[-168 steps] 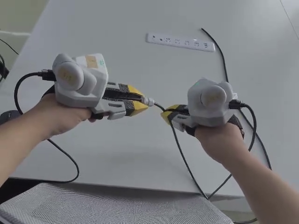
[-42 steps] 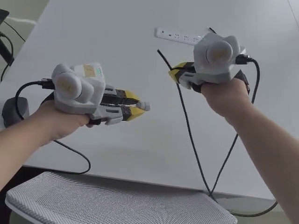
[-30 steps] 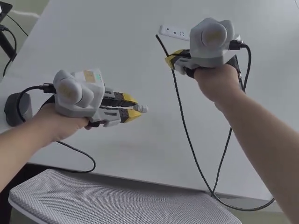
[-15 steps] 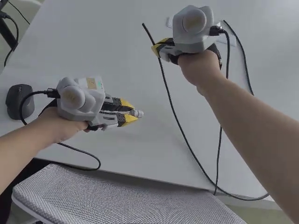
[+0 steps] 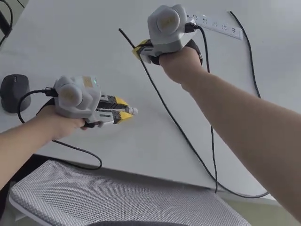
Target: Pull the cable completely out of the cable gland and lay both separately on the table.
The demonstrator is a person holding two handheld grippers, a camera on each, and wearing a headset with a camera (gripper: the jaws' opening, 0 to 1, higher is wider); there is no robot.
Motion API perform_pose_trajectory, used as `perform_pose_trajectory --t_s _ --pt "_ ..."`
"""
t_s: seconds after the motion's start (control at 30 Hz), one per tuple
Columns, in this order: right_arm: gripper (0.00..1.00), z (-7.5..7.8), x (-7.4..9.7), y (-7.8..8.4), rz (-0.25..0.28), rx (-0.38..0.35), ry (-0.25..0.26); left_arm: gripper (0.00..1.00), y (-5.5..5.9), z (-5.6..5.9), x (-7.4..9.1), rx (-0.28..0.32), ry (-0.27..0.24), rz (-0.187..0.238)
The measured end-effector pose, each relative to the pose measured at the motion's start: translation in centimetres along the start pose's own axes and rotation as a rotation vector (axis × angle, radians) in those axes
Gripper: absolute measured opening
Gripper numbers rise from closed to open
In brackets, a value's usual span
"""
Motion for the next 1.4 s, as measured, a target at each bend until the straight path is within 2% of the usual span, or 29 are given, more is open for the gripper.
perform_pose_trajectory --t_s 0.03,0.33,0.4,0.53,0.63,0.7,0.83,0.97,1.07,1.1,1.17,1.27,1.4 --pt "0.00 0.0 -1.0 0.2 -0.014 0.014 -0.011 0.15 0.1 -0.2 -0.2 0.004 -0.002 -0.003" --pt "0.00 -0.2 -3.0 1.2 -0.069 0.031 -0.044 0.15 0.7 -1.4 -0.9 0.019 -0.014 -0.015" --pt "0.00 0.4 -4.4 1.7 -0.080 0.038 -0.059 0.15 1.0 -1.5 -1.1 0.019 -0.014 -0.023" --pt "0.00 0.6 -5.4 2.1 -0.102 0.045 -0.075 0.15 1.2 -1.4 -1.2 0.027 -0.009 -0.027" --pt "0.00 0.5 -5.4 2.3 -0.113 0.035 -0.079 0.15 1.3 -1.6 -1.2 0.043 -0.012 -0.029" --pt "0.00 0.5 -5.8 2.5 -0.118 0.028 -0.085 0.16 1.4 -2.4 -1.2 0.044 -0.013 -0.033" --pt "0.00 0.3 -6.1 2.8 -0.136 0.054 -0.094 0.16 1.3 -2.7 -1.4 0.059 -0.023 -0.030" --pt "0.00 0.2 -5.7 2.9 -0.144 0.050 -0.098 0.16 1.4 -2.7 -1.7 0.044 -0.023 -0.042" --pt "0.00 0.2 -5.8 3.1 -0.152 0.055 -0.104 0.16 1.0 -2.6 -2.0 0.049 -0.028 -0.045" --pt "0.00 0.4 -6.0 3.2 -0.155 0.070 -0.104 0.16 1.0 -2.1 -2.3 0.025 -0.031 -0.054" --pt "0.00 0.4 -5.9 3.3 -0.159 0.076 -0.105 0.16 0.9 -1.6 -2.6 0.031 -0.034 -0.054" --pt "0.00 0.9 -6.2 3.5 -0.163 0.075 -0.104 0.16 0.9 -1.7 -2.6 0.024 -0.037 -0.051" --pt "0.00 0.4 -6.0 3.8 -0.179 0.083 -0.103 0.16 1.0 -1.7 -2.7 0.021 -0.042 -0.051"
Point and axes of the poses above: the centre of the closed fingertips' face, and the gripper's own axes: x roughly backward along the fingers, z roughly to its right, y roughly out of its underside, the point moved 5 cm from there along x, roughly backward along the fingers, and after that the axes turned 1 degree about z, right-handed, at the moved point
